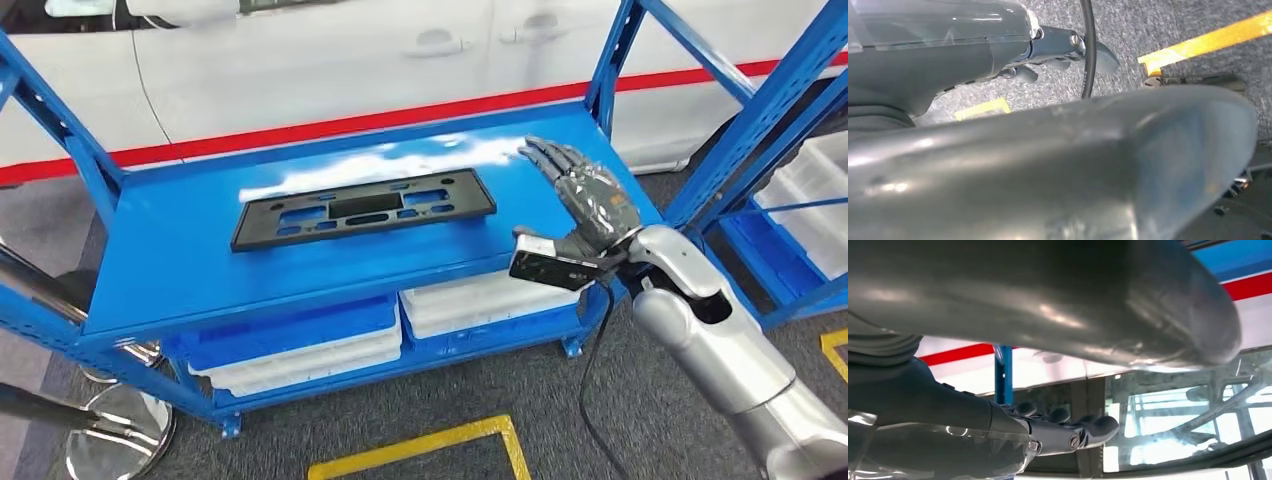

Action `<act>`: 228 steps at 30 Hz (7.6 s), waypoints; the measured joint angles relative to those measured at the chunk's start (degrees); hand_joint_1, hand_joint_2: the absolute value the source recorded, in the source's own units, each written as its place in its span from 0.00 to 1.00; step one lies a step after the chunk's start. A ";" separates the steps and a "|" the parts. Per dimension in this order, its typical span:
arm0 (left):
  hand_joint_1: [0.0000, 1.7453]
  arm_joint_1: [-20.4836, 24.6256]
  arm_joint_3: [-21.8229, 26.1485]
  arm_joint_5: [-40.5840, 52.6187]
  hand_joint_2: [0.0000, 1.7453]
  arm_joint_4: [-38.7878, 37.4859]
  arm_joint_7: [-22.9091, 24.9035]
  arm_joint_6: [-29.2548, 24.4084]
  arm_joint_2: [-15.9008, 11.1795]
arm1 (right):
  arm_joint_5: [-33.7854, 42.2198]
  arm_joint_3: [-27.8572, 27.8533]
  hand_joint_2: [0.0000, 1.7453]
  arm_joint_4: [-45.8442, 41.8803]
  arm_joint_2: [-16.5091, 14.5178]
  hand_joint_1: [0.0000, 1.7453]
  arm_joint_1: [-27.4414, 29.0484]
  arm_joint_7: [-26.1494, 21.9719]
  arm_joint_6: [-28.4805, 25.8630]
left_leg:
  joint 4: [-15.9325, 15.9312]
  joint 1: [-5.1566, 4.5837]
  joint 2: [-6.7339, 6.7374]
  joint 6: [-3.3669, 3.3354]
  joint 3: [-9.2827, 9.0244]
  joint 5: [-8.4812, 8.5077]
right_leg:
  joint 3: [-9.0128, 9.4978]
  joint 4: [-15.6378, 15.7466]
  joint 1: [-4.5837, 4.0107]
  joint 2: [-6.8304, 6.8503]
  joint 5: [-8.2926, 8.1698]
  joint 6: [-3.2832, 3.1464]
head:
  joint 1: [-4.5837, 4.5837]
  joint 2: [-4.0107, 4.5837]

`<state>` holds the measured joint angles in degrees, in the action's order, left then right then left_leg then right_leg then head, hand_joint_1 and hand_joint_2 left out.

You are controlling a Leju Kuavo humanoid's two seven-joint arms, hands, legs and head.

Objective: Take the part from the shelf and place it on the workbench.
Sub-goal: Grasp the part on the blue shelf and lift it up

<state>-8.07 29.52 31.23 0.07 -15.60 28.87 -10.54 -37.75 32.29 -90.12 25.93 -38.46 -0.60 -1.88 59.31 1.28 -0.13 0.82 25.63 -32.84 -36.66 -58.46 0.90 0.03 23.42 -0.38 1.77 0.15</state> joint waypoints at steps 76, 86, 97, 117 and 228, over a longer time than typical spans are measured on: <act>0.00 -1.03 -2.65 -2.49 0.00 -0.02 -0.43 -1.28 0.10 | -7.38 2.27 0.50 2.86 -3.84 0.00 6.25 4.72 -0.25 | -0.33 -0.85 -1.56 -2.49 8.03 6.60 | 3.31 0.21 -0.85 -0.31 3.53 0.90 | -0.01 0.00; 0.00 -1.29 -2.86 -3.09 0.00 -0.02 -0.57 -1.06 -0.15 | -7.59 2.99 1.00 12.84 -7.11 0.00 5.75 4.80 -1.80 | -0.73 -0.72 -1.61 -1.73 7.85 6.85 | 3.23 -0.02 -0.99 -0.23 3.61 0.36 | 0.00 0.00; 0.00 -1.40 -3.12 -3.79 0.00 -0.02 -0.16 -1.35 -0.15 | -7.42 2.99 1.00 16.70 -9.07 0.00 5.40 4.81 -1.84 | -0.73 -0.74 -1.61 -1.69 7.87 6.83 | 3.26 0.00 -0.88 -0.23 3.61 0.36 | 0.00 0.00; 0.00 -1.22 -4.12 -3.04 0.00 -0.02 -0.96 -0.95 -0.28 | -7.58 3.67 1.00 19.85 -14.89 0.00 2.50 4.59 -1.27 | -0.72 -0.75 -1.60 -1.69 7.86 6.82 | 3.26 0.01 -0.76 -0.24 3.60 0.37 | 0.00 0.00; 0.00 1.04 -6.87 2.28 1.00 -0.02 -1.67 0.50 -1.57 | -19.45 -0.03 1.00 49.53 -23.51 0.96 -6.59 7.85 -11.45 | -0.68 -0.75 -1.54 -1.68 7.81 6.83 | 3.25 0.01 -0.75 -0.32 3.59 0.36 | 0.00 0.00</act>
<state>-7.03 22.64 33.51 0.04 -17.27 29.38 -12.11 -57.19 32.26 -40.59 2.43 -45.05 7.25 -13.33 58.63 0.53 -1.67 -0.86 33.44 -26.02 -33.41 -58.45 0.14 -0.29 27.01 -0.02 1.77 0.15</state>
